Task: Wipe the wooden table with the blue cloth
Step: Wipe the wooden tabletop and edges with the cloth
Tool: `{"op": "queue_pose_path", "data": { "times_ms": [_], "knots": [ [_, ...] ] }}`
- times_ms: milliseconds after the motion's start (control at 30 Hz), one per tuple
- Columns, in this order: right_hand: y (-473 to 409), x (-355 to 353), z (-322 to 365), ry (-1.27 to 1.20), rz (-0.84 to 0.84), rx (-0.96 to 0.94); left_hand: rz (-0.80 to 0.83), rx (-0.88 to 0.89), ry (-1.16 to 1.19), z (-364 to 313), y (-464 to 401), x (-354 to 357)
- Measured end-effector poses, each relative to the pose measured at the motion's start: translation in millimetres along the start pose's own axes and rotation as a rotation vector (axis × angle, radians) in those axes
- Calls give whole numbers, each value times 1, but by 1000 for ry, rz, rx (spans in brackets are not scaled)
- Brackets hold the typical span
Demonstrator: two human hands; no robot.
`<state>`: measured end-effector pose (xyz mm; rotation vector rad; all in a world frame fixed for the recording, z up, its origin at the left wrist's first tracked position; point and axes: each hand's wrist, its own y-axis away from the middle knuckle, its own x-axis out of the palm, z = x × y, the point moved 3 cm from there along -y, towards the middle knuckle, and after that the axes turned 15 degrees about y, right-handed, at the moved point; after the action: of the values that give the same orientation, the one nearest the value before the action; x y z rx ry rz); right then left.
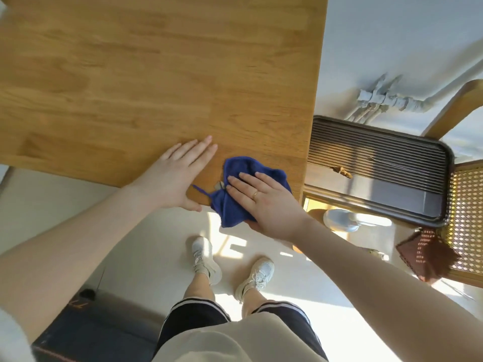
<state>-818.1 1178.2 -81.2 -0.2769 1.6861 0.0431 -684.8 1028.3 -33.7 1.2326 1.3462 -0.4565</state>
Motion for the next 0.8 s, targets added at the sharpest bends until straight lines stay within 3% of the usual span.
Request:
{"op": "queue_pose_path", "data": {
  "times_ms": [200,433,500,567,700,800],
  "knots": [
    [-14,1,14,95,67,2,20,-186,16,58,38,7],
    [-116,8,79,59,93,5,21,-286,70,123,64,3],
    [-148,2,88,-159,108,58,18,-273,102,144,74,-10],
    [-180,-18,87,-530,172,221,1,-290,220,166,87,-27],
    [-239,-65,79,-1019,170,590,-198,-232,687,192,109,-68],
    [-271,-89,87,-1245,160,654,-300,-136,1084,199,118,-89]
  ]
}}
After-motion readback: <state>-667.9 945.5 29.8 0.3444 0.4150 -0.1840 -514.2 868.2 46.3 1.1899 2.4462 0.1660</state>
